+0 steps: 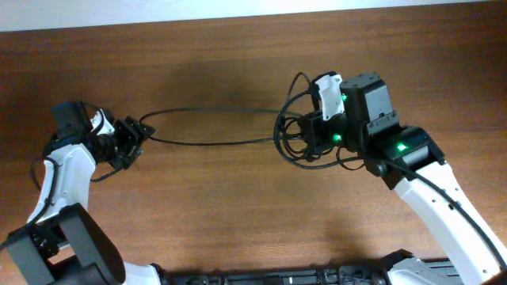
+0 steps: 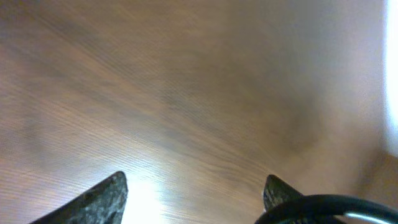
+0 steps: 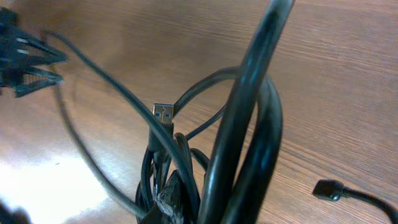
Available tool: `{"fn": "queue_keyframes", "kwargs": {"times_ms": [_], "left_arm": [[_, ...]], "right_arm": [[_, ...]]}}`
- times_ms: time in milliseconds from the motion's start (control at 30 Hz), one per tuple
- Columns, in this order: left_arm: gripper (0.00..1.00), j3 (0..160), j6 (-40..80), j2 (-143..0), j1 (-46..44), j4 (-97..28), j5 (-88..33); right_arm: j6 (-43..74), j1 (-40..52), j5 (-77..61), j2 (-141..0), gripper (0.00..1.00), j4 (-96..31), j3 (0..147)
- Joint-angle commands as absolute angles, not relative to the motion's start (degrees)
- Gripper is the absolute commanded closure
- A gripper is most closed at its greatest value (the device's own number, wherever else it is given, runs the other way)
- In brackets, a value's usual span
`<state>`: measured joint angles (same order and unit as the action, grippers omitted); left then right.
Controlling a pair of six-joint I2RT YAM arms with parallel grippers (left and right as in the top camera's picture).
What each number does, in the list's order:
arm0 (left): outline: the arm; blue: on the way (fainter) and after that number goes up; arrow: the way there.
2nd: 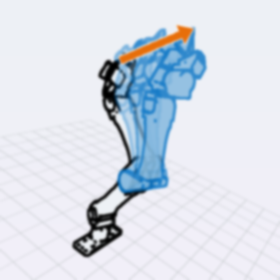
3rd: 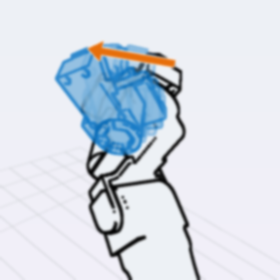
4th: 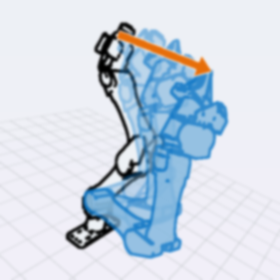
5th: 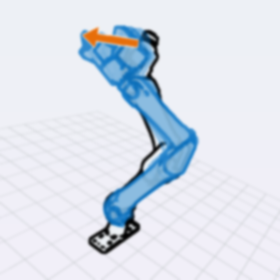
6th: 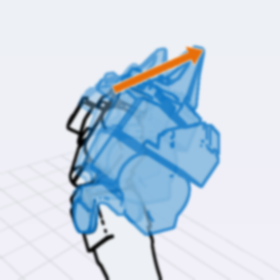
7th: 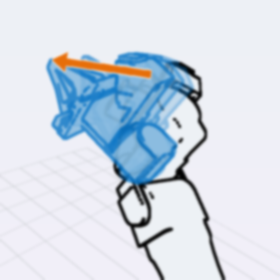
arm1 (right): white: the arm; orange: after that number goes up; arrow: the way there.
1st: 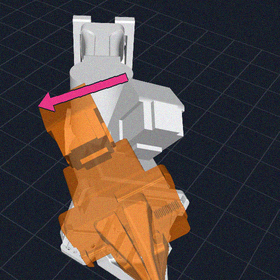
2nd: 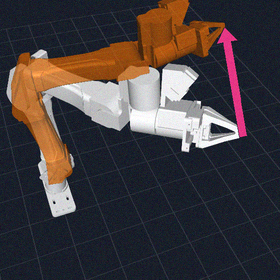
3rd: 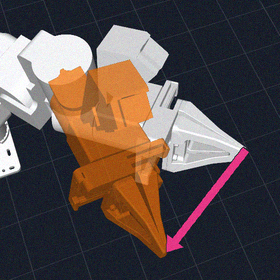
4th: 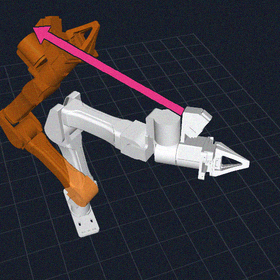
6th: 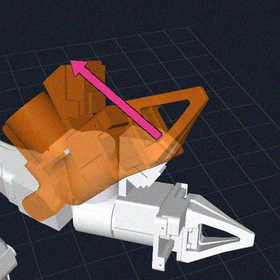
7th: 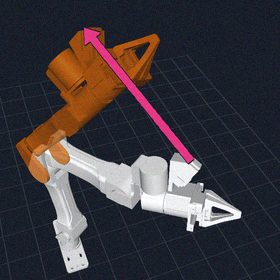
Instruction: Untangle cables
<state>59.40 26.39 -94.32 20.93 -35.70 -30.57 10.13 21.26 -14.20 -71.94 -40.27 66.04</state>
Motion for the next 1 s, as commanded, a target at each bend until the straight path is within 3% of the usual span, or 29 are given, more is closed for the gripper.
{"fn": "queue_keyframes", "kwargs": {"times_ms": [0,33,167,233,300,400,433,467,533,667,767,800,833,933,967], "left_arm": [[0.05,60.7,9.7,-95.0,17.1,-34.7,-61.3],[0.01,60.7,9.7,-95.0,13.6,-35.1,-60.7],[0.04,60.7,11.7,-95.0,-0.5,-34.3,-59.5],[0.01,60.7,29.9,-95.0,-8.3,-34.1,-48.4],[0.01,60.7,33.0,-95.0,-17.0,-32.4,-41.9],[0.01,60.7,33.1,-95.0,-19.7,-31.4,-34.0],[0.05,60.7,33.6,-95.0,-20.8,-30.7,-28.8],[0.14,60.7,33.8,-95.0,-22.0,-29.4,-25.8],[0.25,60.7,33.8,-95.0,-24.1,-26.1,-20.0],[0.38,60.7,33.8,-98.4,-26.7,-17.2,-13.5],[0.42,60.7,33.8,-103.6,-26.9,-16.3,-13.5],[0.47,60.7,33.8,-106.1,-26.9,-15.7,-13.5],[0.56,60.7,33.8,-107.3,-26.9,-15.3,-13.5],[0.98,60.7,33.8,-111.4,-26.9,-13.5,-13.7],[1.0,60.7,33.8,-111.9,-26.9,-14.1,-13.7]], "right_arm": [[10.0,20.2,-13.8,-77.2,0.89,-37.6,67.5],[10.0,20.2,-15.8,-78.3,0.89,-36.0,67.5],[10.0,20.2,-17.4,-79.9,0.88,-31.4,67.5],[10.0,20.2,-17.3,-79.9,0.88,-29.1,67.5],[10.0,20.2,-9.7,-79.9,0.87,-29.6,67.5],[11.9,20.2,-2.9,-79.9,0.49,-34.3,67.5],[18.1,20.2,1.0,-79.9,0.29,-37.0,67.5],[23.0,20.2,2.0,-79.9,0.24,-39.5,67.4],[29.6,20.2,2.0,-80.8,0.19,-42.6,67.4],[41.4,20.2,-3.1,-90.9,0.24,-39.6,67.4],[48.2,20.2,-6.9,-99.9,0.12,-31.7,67.4],[49.6,20.2,-8.8,-101.6,0.09,-29.3,67.4],[51.0,20.2,-10.6,-102.7,0.09,-27.8,67.4],[59.4,20.2,-12.1,-106.0,0.08,-26.5,67.4],[60.1,20.2,-12.1,-107.8,0.12,-24.1,67.4]]}}
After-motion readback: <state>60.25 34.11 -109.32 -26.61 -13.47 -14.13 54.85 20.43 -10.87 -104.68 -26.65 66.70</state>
